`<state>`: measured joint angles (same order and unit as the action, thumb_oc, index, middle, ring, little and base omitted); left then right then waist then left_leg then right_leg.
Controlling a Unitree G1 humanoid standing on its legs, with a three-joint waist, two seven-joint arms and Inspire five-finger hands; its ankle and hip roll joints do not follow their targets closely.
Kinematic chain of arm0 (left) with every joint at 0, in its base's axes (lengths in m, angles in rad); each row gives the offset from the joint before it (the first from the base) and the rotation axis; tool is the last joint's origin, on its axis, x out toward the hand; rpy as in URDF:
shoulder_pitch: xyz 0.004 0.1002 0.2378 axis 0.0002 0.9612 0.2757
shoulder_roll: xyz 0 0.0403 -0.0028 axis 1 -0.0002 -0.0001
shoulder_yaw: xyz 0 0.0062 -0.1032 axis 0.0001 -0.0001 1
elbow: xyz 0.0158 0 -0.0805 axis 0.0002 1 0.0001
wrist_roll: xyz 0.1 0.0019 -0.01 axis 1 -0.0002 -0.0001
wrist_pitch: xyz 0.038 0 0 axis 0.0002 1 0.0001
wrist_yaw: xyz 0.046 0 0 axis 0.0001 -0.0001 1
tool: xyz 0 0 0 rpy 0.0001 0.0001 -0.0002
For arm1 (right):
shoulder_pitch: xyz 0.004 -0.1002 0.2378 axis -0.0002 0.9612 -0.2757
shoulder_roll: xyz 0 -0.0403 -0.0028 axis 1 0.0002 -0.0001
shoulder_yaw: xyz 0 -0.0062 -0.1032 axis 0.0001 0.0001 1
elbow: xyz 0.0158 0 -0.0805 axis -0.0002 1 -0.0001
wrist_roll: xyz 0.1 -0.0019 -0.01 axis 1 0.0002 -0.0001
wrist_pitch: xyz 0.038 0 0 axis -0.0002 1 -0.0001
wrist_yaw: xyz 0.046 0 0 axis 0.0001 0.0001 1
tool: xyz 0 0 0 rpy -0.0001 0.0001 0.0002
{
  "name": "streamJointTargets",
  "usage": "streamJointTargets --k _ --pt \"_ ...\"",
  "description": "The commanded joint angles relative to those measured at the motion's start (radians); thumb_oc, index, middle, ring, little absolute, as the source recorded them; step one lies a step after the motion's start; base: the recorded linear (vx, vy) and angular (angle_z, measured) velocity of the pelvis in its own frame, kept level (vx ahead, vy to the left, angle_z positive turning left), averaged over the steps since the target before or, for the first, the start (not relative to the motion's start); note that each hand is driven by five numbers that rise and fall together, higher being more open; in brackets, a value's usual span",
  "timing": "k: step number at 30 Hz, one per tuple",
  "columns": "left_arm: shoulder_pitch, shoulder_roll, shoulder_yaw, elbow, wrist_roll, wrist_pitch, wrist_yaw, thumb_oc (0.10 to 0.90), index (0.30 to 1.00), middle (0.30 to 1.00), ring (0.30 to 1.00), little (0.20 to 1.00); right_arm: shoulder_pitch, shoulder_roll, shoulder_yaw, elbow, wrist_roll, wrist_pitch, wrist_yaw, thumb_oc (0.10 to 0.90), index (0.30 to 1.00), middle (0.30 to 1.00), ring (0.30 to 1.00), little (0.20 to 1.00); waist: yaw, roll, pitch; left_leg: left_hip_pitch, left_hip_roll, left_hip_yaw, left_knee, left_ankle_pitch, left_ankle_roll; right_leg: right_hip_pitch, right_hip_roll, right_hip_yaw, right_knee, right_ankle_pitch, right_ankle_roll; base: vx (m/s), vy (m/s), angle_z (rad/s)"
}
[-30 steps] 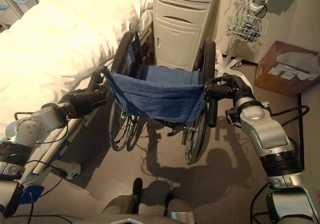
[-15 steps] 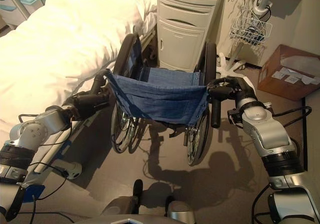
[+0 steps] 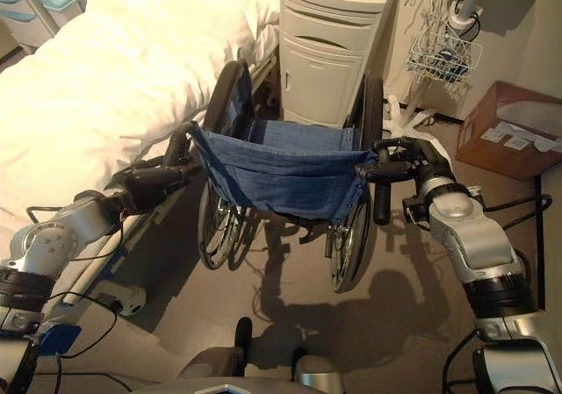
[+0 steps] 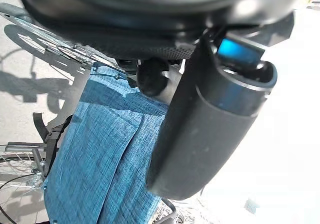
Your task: Push the wheelchair next to the bed
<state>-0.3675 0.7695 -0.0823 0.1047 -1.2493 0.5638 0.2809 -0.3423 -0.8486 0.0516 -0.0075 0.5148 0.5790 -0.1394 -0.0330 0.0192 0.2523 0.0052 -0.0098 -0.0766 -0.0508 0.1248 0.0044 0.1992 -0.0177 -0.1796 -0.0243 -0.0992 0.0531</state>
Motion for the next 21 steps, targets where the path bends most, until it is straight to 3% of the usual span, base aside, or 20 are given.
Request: streamJointTargets --k 1,9,13,21 --pt "-0.040 0.158 0.266 0.013 0.091 -0.154 0.028 0.800 0.900 0.900 0.900 0.900 0.018 -0.008 -0.032 -0.037 0.028 -0.139 -0.027 0.800 0.900 0.900 0.900 0.900 0.055 -0.020 -0.194 0.087 -0.007 0.062 0.002 -0.082 -0.026 -0.080 -0.052 0.051 -0.025 0.131 0.048 0.00 0.000 0.00" --pt "0.054 0.229 0.477 0.024 0.040 -0.133 0.058 0.800 0.900 0.900 0.900 0.900 0.153 -0.030 -0.247 -0.039 0.022 -0.201 -0.077 0.800 0.900 0.900 0.900 0.900 0.041 -0.009 -0.203 0.099 0.009 0.074 -0.030 -0.077 -0.033 -0.081 -0.050 0.052 -0.040 0.132 0.051 -0.02 -0.021 0.12" --pt "0.076 0.237 0.519 0.067 0.022 -0.126 0.038 0.800 0.900 0.900 0.900 0.900 0.181 -0.036 -0.306 -0.042 0.022 -0.217 -0.119 0.800 0.900 0.900 0.900 0.900 0.033 -0.005 -0.205 0.099 0.013 0.081 -0.034 -0.077 -0.036 -0.081 -0.052 0.052 -0.047 0.134 0.053 -0.03 -0.015 0.33" --pt "0.180 0.179 0.575 0.110 0.081 -0.104 -0.037 0.800 0.900 0.900 0.900 0.900 0.269 -0.024 -0.421 -0.066 -0.054 -0.231 -0.222 0.800 0.900 0.900 0.900 0.900 0.017 -0.004 -0.210 0.096 0.019 0.091 -0.037 -0.085 -0.037 -0.087 -0.052 0.060 -0.059 0.139 0.058 -0.03 -0.027 0.09"
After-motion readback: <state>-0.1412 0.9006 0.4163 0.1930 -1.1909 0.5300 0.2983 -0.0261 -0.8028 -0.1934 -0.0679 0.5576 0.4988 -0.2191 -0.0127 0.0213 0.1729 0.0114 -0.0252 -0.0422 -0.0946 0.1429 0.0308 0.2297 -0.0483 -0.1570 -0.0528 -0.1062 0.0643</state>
